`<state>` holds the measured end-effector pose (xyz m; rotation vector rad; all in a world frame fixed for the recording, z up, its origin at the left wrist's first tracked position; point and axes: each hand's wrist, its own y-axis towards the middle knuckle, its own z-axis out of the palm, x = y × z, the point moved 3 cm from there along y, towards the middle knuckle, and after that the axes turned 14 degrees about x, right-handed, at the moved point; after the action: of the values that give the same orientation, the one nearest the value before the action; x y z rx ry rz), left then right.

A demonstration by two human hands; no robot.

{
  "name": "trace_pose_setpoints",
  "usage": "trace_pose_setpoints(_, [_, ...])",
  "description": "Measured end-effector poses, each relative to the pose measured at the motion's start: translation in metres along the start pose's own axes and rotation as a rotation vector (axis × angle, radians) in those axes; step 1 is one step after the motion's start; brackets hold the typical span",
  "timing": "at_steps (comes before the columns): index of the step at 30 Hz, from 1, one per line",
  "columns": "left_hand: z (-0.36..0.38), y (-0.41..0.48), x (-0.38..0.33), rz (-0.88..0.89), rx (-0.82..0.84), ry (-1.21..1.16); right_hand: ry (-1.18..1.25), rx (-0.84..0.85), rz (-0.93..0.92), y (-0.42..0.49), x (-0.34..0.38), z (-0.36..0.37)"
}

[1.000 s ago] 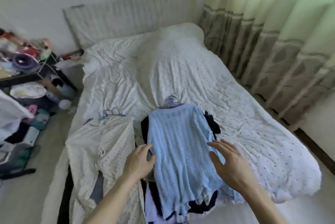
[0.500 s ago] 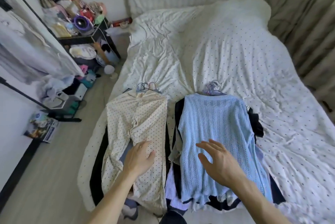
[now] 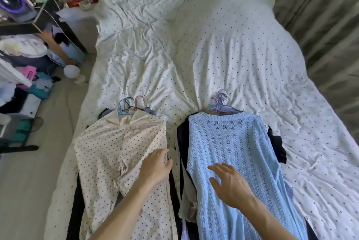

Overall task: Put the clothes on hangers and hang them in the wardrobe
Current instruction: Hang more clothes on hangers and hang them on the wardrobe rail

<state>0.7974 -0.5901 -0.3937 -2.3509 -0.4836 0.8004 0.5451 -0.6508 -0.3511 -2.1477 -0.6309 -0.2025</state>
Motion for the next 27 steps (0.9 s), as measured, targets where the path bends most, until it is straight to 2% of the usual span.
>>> trace_pose_setpoints(8, [0.005,0.158,-0.011,0.024,0.193,0.003,0.028,0.286,0.188,0.125,-0.042,0.058])
trace_pose_setpoints(12, [0.011,0.216,-0.015,0.064,0.157,-0.031,0.008,0.406,0.164,0.152,-0.06,0.115])
trace_pose_setpoints(14, [0.009,0.241,-0.024,0.073,0.137,-0.035,0.04,0.386,0.249,0.154,-0.063,0.125])
trace_pose_setpoints(18, [0.007,0.274,-0.045,0.102,0.169,-0.066,0.124,0.341,0.263,0.148,-0.058,0.115])
trace_pose_setpoints(23, [0.014,0.272,-0.063,0.089,0.056,-0.016,0.16,0.425,0.273,0.146,-0.062,0.101])
trace_pose_setpoints(27, [0.02,0.263,-0.07,0.087,0.161,0.022,0.163,0.443,0.246,0.139,-0.059,0.088])
